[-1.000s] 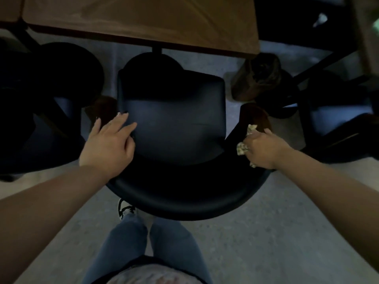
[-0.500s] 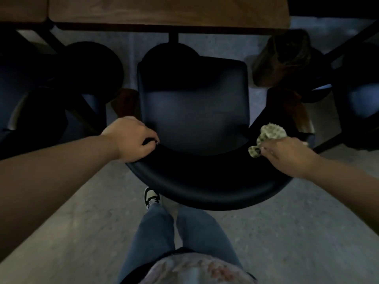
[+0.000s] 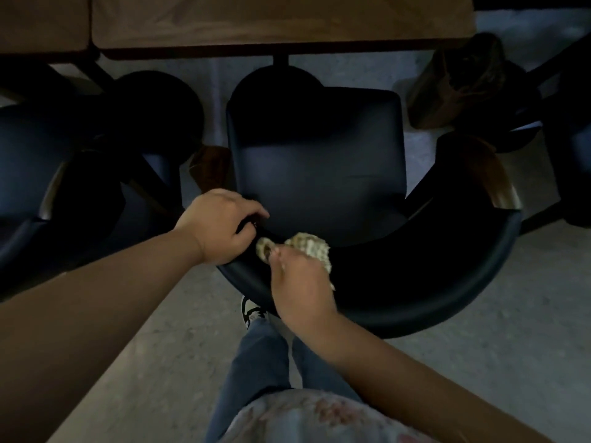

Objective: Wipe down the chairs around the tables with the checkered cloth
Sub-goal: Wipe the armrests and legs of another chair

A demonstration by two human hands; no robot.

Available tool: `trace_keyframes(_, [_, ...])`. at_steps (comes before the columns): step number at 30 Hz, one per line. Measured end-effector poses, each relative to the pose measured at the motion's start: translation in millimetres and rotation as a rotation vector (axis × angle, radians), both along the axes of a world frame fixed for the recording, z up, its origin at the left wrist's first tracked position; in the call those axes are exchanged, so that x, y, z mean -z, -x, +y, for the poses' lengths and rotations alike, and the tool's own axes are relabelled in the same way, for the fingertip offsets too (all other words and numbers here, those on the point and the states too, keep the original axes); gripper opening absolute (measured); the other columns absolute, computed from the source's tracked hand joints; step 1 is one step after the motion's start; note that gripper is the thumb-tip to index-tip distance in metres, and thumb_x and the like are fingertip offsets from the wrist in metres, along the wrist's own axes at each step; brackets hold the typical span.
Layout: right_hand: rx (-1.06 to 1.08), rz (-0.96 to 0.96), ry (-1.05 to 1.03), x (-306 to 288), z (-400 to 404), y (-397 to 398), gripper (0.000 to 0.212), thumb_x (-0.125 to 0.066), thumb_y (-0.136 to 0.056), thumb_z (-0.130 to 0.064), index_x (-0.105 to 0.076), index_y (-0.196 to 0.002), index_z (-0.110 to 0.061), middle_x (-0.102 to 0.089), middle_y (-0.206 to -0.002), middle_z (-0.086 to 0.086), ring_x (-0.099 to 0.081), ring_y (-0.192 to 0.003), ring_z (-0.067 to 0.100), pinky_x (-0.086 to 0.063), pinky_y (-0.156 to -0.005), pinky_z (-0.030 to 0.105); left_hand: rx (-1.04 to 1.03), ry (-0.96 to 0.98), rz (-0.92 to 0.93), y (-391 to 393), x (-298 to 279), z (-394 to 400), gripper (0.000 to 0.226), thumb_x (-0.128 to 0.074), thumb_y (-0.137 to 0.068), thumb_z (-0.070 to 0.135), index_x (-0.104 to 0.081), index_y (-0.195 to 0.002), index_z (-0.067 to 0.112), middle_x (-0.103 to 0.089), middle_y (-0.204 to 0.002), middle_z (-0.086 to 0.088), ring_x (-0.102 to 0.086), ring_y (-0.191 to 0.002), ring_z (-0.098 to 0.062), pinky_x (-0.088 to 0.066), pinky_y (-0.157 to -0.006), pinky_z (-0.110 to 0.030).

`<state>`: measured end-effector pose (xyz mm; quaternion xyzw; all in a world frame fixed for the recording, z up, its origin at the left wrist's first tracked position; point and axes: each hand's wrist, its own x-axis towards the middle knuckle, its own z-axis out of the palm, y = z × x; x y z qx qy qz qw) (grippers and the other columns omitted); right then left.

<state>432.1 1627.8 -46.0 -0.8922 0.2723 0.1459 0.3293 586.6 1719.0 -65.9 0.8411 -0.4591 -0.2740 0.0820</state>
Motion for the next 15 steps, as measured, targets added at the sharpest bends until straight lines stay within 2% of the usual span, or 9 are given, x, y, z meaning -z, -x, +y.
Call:
trace_keyframes(3, [0.303, 0.004, -0.263, 16.5, -4.3, -40.5, 0.04, -0.037, -0.102, -0.027, -0.067, -0.096, -0.002, -0.067, -0.101, 0.018, -0.059, -0.097, 0.033, -0.04, -0.082, 0.035, -0.167, 0.123, 0.028, 1.3, 2.4, 4.7, 0.061, -0.037, -0.075, 0.037, -0.056, -0.131, 0.022, -0.067, -0.113, -0.003, -0.058, -0.11, -0.026, -0.046, -0.095, -0.043])
trace_keyframes(6, [0.689, 0.086, -0.777, 31.7, -15.6, -58.4, 0.051, -0.04, -0.097, -0.045, -0.07, -0.098, -0.004, -0.07, -0.092, 0.014, -0.065, -0.086, 0.028, -0.05, -0.074, 0.033, -0.214, 0.185, 0.049, 3.1, 6.1, 6.5, 0.064, -0.044, -0.075, 0.028, -0.047, -0.139, 0.018, -0.064, -0.12, -0.001, -0.056, -0.111, -0.02, -0.04, -0.101, -0.036])
trace_keyframes(7, [0.753, 0.101, -0.879, 36.7, -18.0, -57.9, 0.048, -0.043, -0.096, -0.046, -0.071, -0.1, -0.006, -0.071, -0.09, 0.011, -0.066, -0.084, 0.026, -0.051, -0.071, 0.03, -0.215, 0.193, 0.05, 3.4, 6.8, 6.8, 0.065, -0.046, -0.075, 0.026, -0.046, -0.139, 0.018, -0.064, -0.12, -0.001, -0.056, -0.109, -0.018, -0.037, -0.1, -0.033])
trace_keyframes(8, [0.736, 0.103, -0.89, 41.6, -19.9, -55.3, 0.041, -0.048, -0.094, -0.041, -0.072, -0.099, -0.008, -0.071, -0.086, 0.007, -0.066, -0.082, 0.025, -0.051, -0.068, 0.026, -0.214, 0.198, 0.047, 3.0, 7.5, 7.0, 0.065, -0.047, -0.075, 0.024, -0.046, -0.139, 0.018, -0.064, -0.12, 0.0, -0.055, -0.108, -0.016, -0.036, -0.098, -0.031])
trace_keyframes(9, [0.647, 0.103, -0.814, 46.2, -21.8, -52.2, 0.033, -0.052, -0.091, -0.037, -0.073, -0.098, -0.012, -0.071, -0.085, 0.005, -0.066, -0.082, 0.024, -0.052, -0.067, 0.024, -0.212, 0.2, 0.046, 2.7, 8.0, 7.2, 0.064, -0.047, -0.075, 0.024, -0.046, -0.139, 0.018, -0.064, -0.12, 0.001, -0.055, -0.108, -0.015, -0.036, -0.097, -0.03])
trace_keyframes(10, [0.519, 0.12, -0.691, 51.5, -23.6, -48.4, 0.031, -0.055, -0.089, -0.035, -0.073, -0.103, -0.016, -0.072, -0.091, 0.004, -0.065, -0.089, 0.024, -0.054, -0.074, 0.024, -0.211, 0.198, 0.045, 2.6, 8.1, 7.2, 0.063, -0.047, -0.075, 0.024, -0.046, -0.138, 0.019, -0.064, -0.118, 0.002, -0.055, -0.109, -0.014, -0.036, -0.096, -0.03])
trace_keyframes(12, [0.327, 0.21, -0.471, 56.9, -27.9, -43.2, 0.042, -0.053, -0.086, -0.044, -0.065, -0.121, -0.024, -0.065, -0.12, 0.006, -0.058, -0.113, 0.026, -0.047, -0.097, 0.033, -0.205, 0.193, 0.04, 2.5, 7.6, 6.9, 0.062, -0.047, -0.075, 0.025, -0.049, -0.137, 0.02, -0.065, -0.116, 0.003, -0.055, -0.11, -0.013, -0.036, -0.096, -0.03])
trace_keyframes(13, [0.27, 0.258, -0.44, 57.0, -29.6, -43.2, 0.045, -0.05, -0.086, -0.048, -0.062, -0.124, -0.026, -0.061, -0.125, 0.008, -0.055, -0.117, 0.028, -0.044, -0.099, 0.036, -0.197, 0.191, 0.036, 2.0, 7.1, 6.5, 0.062, -0.047, -0.074, 0.025, -0.05, -0.136, 0.02, -0.065, -0.115, 0.003, -0.055, -0.11, -0.013, -0.037, -0.097, -0.029])
trace_keyframes(15, [0.161, 0.296, -0.434, 52.9, -29.0, -44.7, 0.036, -0.043, -0.088, -0.046, -0.066, -0.107, -0.025, -0.063, -0.114, 0.009, -0.057, -0.108, 0.031, -0.046, -0.087, 0.032, -0.176, 0.183, 0.029, 1.3, 6.6, 5.5, 0.061, -0.047, -0.074, 0.025, -0.052, -0.134, 0.019, -0.065, -0.115, 0.003, -0.057, -0.11, -0.014, -0.037, -0.098, -0.03])
